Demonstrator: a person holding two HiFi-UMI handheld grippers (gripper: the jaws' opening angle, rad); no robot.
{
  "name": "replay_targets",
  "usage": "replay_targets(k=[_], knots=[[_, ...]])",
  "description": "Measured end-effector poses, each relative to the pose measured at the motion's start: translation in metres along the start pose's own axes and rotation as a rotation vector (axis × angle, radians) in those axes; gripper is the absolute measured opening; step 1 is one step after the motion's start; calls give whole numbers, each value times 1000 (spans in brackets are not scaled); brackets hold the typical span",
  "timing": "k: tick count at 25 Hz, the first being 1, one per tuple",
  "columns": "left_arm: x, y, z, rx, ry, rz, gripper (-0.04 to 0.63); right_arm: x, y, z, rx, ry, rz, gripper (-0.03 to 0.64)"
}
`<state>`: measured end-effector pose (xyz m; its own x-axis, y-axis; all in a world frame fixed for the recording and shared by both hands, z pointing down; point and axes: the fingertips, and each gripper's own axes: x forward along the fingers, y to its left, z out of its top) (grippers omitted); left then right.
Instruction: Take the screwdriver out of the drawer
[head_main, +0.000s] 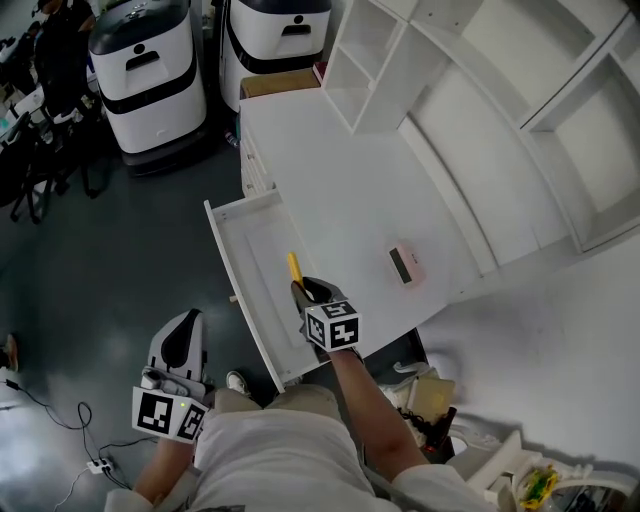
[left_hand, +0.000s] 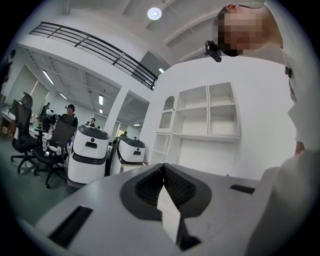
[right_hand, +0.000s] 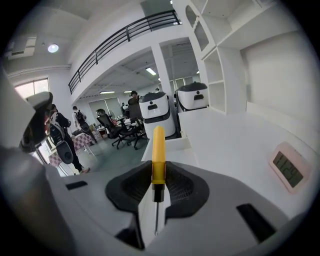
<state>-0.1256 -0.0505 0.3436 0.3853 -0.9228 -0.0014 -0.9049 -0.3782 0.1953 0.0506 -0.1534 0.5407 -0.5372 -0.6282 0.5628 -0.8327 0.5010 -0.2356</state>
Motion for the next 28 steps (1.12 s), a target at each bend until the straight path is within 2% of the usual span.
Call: replay_targets(k=[9,14,21,28], knots=[[8,3,37,44,-75,25,15,-65,2,87,-27,-225,32,93],[16,0,57,57,-114,22,15,-107,-2,133,-83,-346,16,94],[19,-9,89,76,-183,17,15,-166,-8,183,-98,-511,11,94],[9,4,121,117,-239,65,15,-225,-3,229,-150,-675,6,94]])
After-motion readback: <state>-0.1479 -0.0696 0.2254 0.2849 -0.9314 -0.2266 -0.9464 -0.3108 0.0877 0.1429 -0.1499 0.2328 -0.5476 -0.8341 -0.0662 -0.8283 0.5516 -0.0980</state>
